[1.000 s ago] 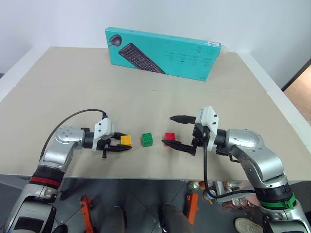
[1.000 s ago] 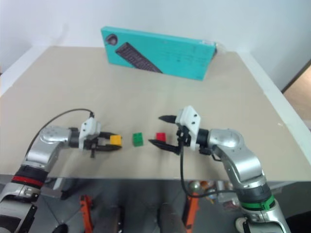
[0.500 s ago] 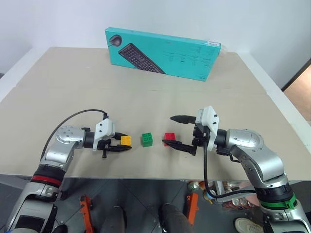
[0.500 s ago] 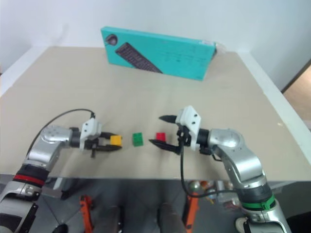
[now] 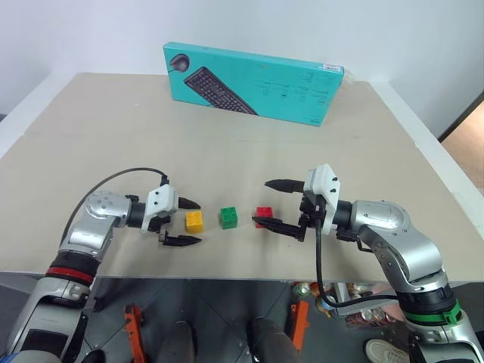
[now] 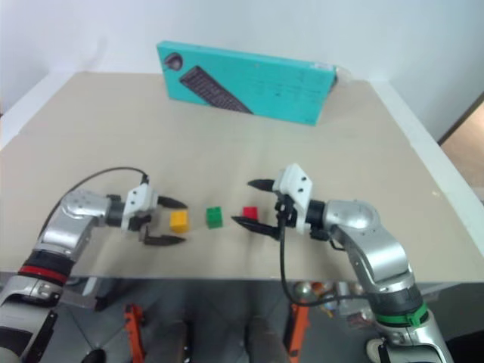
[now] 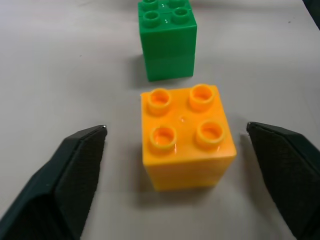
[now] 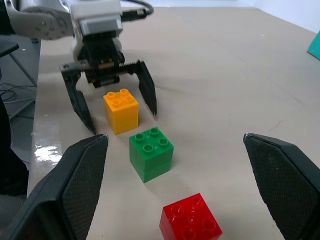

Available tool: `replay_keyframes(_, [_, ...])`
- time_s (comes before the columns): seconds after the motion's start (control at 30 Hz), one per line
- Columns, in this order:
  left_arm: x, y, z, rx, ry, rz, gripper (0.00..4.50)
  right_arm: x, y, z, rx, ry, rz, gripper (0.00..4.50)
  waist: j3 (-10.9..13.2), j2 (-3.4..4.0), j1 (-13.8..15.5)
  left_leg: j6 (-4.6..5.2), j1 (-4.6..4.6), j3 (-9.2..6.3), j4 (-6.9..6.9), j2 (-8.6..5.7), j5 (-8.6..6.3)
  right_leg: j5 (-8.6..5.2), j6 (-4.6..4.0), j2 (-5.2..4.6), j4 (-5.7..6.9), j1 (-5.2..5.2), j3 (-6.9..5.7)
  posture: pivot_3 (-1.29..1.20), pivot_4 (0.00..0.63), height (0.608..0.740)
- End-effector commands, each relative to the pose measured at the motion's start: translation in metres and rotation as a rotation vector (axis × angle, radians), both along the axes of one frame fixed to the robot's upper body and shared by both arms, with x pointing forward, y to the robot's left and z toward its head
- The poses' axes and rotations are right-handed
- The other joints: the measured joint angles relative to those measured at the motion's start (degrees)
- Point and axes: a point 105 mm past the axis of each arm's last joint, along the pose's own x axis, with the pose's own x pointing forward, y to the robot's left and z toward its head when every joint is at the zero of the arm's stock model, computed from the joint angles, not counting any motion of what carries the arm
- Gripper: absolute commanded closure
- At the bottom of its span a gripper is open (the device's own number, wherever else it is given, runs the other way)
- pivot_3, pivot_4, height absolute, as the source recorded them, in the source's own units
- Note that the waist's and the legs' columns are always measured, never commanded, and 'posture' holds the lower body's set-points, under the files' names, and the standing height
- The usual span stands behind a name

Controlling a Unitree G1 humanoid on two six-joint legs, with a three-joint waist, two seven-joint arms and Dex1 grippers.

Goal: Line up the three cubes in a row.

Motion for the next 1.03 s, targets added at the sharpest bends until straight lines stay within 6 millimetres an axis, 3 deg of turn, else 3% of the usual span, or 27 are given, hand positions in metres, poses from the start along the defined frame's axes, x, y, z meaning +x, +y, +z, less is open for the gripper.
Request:
replay_keyframes(0.03, [-0.011, 0.003, 0.032, -0.067, -0.008, 0.017, 0.03, -0.004, 0.002, 0.014, 0.031, -0.045, 0.013, 0.00, 0.00, 0.00, 0.02, 0.00, 0.00, -0.01, -0.01, 0.00, 0.00, -0.01, 0.00, 0.00, 0.00, 0.00, 0.00, 0.00, 0.150, 0.740])
replay_keyframes(0.2, [-0.017, 0.007, 0.066, -0.237, 0.037, 0.179, 0.03, -0.002, 0.000, 0.019, 0.072, -0.022, -0.011, 0.00, 0.00, 0.00, 0.01, 0.00, 0.00, -0.02, 0.00, 0.05, 0.00, -0.02, -0.02, 0.00, 0.01, 0.01, -0.02, 0.00, 0.150, 0.740])
replay_keyframes(0.33, [0.012, 0.022, 0.080, -0.374, -0.097, 0.468, 0.03, 0.016, -0.007, 0.023, 0.111, -0.054, -0.131, 0.00, 0.00, 0.00, 0.05, 0.00, 0.05, -0.03, 0.05, 0.04, 0.00, 0.01, -0.02, 0.01, 0.02, 0.06, -0.04, 0.00, 0.150, 0.740])
replay_keyframes(0.43, [0.024, 0.029, 0.082, -0.456, -0.129, 0.593, 0.03, 0.029, -0.013, 0.027, 0.127, -0.093, -0.209, 0.00, 0.00, 0.00, 0.06, -0.01, 0.08, -0.01, 0.13, 0.03, 0.01, 0.10, 0.01, 0.01, 0.02, 0.10, -0.02, 0.00, 0.150, 0.740])
replay_keyframes(0.63, [0.021, 0.004, 0.065, -0.419, -0.164, 0.567, 0.03, 0.031, -0.013, 0.020, 0.117, -0.095, -0.205, 0.00, 0.00, 0.00, 0.08, -0.02, 0.06, 0.00, 0.07, 0.01, 0.01, 0.10, 0.06, 0.01, 0.01, 0.09, 0.00, 0.00, 0.150, 0.740])
replay_keyframes(0.8, [0.007, -0.020, 0.067, -0.444, -0.189, 0.484, 0.03, 0.018, -0.010, 0.014, 0.088, -0.107, -0.149, 0.00, 0.00, -0.01, 0.09, -0.02, 0.06, -0.02, -0.02, 0.01, 0.01, 0.16, 0.27, 0.01, 0.01, 0.08, -0.01, 0.00, 0.150, 0.740])
replay_keyframes(1.03, [-0.021, -0.038, 0.053, -0.412, -0.172, 0.386, 0.03, 0.008, -0.016, 0.009, 0.092, -0.081, -0.145, 0.00, 0.00, 0.00, -0.01, -0.02, 0.13, 0.02, -0.03, 0.01, 0.01, 0.06, 0.01, 0.02, 0.01, 0.08, 0.06, 0.00, 0.150, 0.740])
